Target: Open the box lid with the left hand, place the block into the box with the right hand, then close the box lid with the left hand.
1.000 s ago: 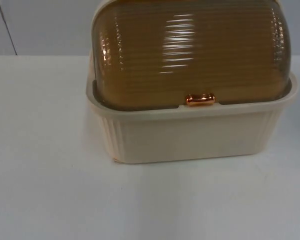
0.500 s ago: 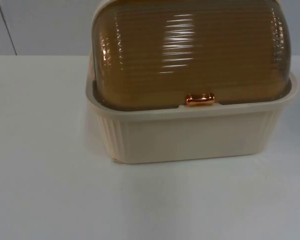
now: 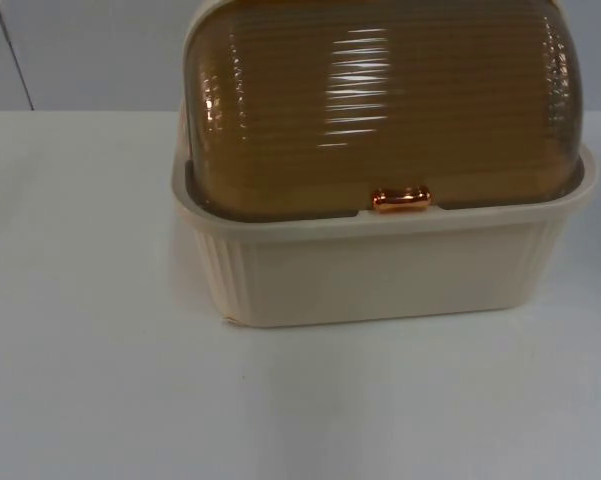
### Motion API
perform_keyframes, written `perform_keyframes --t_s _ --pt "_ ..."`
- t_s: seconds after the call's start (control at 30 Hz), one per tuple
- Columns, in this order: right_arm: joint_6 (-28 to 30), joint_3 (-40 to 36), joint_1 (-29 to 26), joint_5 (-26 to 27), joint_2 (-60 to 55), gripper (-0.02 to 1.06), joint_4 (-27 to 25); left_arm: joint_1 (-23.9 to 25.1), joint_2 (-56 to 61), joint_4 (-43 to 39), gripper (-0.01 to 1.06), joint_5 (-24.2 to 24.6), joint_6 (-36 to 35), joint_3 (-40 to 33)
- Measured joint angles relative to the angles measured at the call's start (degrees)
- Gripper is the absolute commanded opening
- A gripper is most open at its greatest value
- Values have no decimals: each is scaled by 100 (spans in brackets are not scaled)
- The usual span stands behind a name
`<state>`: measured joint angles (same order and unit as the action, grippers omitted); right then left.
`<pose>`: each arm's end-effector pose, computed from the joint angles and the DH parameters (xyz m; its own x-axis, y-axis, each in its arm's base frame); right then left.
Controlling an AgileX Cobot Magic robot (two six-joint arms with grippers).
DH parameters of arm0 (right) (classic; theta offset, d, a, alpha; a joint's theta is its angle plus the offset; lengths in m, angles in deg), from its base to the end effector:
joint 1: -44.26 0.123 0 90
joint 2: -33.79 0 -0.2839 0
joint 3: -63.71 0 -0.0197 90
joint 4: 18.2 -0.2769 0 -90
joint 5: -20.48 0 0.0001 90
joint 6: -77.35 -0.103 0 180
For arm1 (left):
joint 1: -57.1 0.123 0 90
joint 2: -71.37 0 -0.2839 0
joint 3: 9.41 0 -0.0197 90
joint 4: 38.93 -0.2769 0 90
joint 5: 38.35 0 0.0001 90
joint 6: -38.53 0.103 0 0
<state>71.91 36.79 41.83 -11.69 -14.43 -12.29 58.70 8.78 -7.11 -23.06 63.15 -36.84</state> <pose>0.1713 -0.0129 0.3943 -0.2943 0.0200 -0.9555 0.0969 0.9953 -0.0090 0.2458 -0.0075 0.3714 -0.2369 -0.1150 -0.9647 0.0823 0.9870 -0.1379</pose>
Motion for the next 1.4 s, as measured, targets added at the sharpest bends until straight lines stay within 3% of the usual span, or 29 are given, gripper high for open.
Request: perform_keyframes --t_s 0.2,0.43,0.6,0.73,0.87,1.0,1.13,1.4 --pt "0 0 0 263 90 104 155 0 328 93 102 -165 0 0" --pt "121 0 0 305 207 104 252 0 787 -602 102 364 43 0" --pt "178 -14 0 357 748 104 327 0 1683 -1033 102 375 43 0" --pt "178 -14 0 168 1428 104 376 0 2555 -1119 102 505 55 0" --pt "383 -14 0 -228 2402 104 387 0 3540 -1151 102 1016 40 0" --pt "472 -14 0 -580 3020 104 395 0 4215 -1388 102 1212 -320 0" --pt "544 11 0 -1078 3733 104 235 0 4959 -2031 102 1668 -955 0" --pt "888 273 260 -1771 4043 104 -306 34 5474 -2279 102 2435 -1212 89"
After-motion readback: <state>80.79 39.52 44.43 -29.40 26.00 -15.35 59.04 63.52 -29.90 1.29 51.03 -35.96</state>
